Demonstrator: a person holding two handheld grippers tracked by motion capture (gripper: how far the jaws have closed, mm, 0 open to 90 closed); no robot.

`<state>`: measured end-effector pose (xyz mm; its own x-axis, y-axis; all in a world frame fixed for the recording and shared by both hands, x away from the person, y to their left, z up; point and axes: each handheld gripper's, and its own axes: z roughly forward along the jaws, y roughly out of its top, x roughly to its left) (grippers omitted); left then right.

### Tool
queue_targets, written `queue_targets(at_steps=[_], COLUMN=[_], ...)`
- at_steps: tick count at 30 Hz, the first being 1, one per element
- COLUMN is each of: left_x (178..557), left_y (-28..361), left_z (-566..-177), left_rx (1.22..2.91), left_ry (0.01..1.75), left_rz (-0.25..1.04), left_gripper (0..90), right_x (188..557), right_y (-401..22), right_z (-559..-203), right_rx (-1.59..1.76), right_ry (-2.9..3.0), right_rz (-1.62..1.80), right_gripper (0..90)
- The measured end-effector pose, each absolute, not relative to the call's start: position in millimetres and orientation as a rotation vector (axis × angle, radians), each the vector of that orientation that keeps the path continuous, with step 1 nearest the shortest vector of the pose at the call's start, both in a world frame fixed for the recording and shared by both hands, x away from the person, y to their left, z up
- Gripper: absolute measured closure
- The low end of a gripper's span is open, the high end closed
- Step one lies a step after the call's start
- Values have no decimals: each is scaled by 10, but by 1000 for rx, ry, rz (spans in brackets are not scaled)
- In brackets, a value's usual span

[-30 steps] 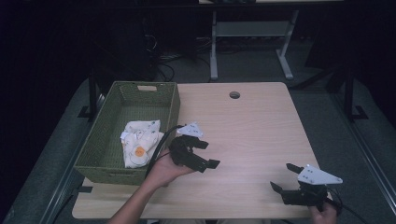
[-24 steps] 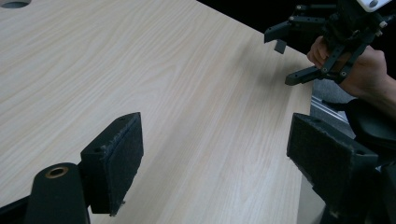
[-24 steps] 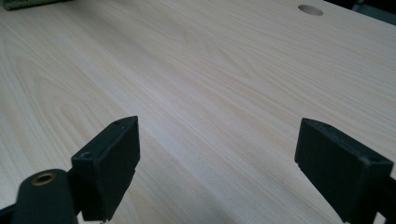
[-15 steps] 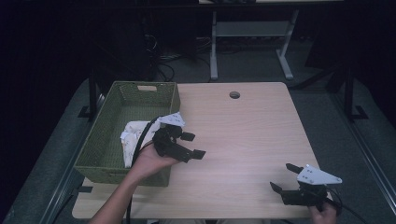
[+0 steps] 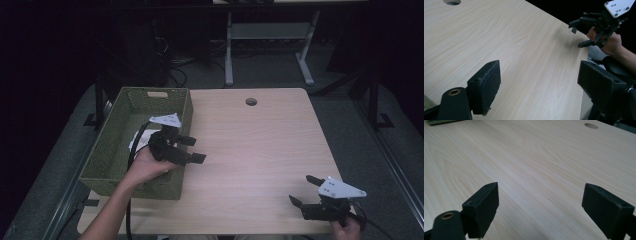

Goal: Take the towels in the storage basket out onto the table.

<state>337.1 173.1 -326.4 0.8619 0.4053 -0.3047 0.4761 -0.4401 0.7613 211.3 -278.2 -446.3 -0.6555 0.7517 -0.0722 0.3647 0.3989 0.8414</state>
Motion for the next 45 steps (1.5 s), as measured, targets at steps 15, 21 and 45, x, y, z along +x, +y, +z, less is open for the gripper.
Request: queue_targets(at_steps=[15,21,45], left_x=[3428,3466,3682], left_y=[2075,2295,2794], left_z=[-3248,-3286,-3570], left_rx=[2070,2049,2127], left_ry=[700,770,1069], left_rz=[-73,-71,40], left_gripper=[196,197,234], right_x=[2108,2110,2111], right_y=[-2803,-2798,-2795], right_z=[-4459,-4461,-4462], right_rx=[966,967,964], right_ry=[2203,2209,2214], right_rz=[1206,1202,1204], right_gripper=[137,137,137])
